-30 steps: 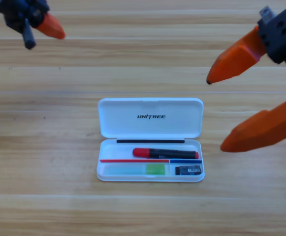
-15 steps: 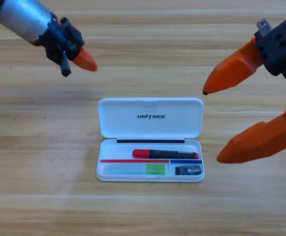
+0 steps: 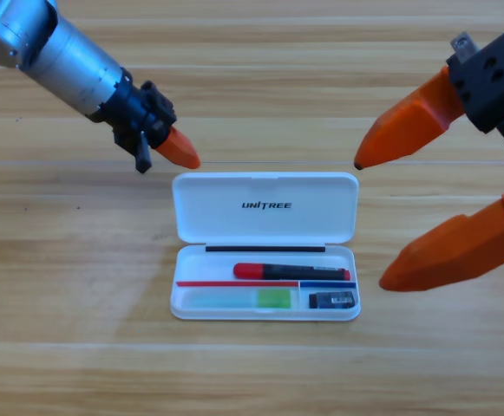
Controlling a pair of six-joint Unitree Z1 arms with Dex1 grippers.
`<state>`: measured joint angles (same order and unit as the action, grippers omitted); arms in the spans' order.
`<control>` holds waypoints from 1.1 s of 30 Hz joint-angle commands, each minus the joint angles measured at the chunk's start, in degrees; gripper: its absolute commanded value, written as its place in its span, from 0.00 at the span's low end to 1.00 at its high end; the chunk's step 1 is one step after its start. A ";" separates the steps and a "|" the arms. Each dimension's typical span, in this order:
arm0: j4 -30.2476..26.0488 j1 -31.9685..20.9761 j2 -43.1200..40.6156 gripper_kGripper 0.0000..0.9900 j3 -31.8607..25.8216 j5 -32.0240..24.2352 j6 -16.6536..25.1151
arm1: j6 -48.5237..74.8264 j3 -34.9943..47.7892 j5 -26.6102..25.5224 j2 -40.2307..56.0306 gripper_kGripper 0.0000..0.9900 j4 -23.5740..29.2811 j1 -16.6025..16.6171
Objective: Clean up eraser and pencils
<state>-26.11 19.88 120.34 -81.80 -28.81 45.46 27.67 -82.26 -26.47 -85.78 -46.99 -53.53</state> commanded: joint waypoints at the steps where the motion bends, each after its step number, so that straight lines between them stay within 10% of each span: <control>1: 0.19 3.58 2.71 0.00 1.82 -2.48 0.51 | -0.52 1.14 -0.77 0.53 0.97 1.02 0.71; 33: -11.42 9.56 5.52 0.00 1.74 -6.70 9.73 | -0.96 1.31 -1.04 -0.62 0.97 1.72 0.27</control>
<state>-36.67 27.49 122.59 -80.80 -34.67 54.31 27.09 -82.26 -26.95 -85.79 -46.12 -53.53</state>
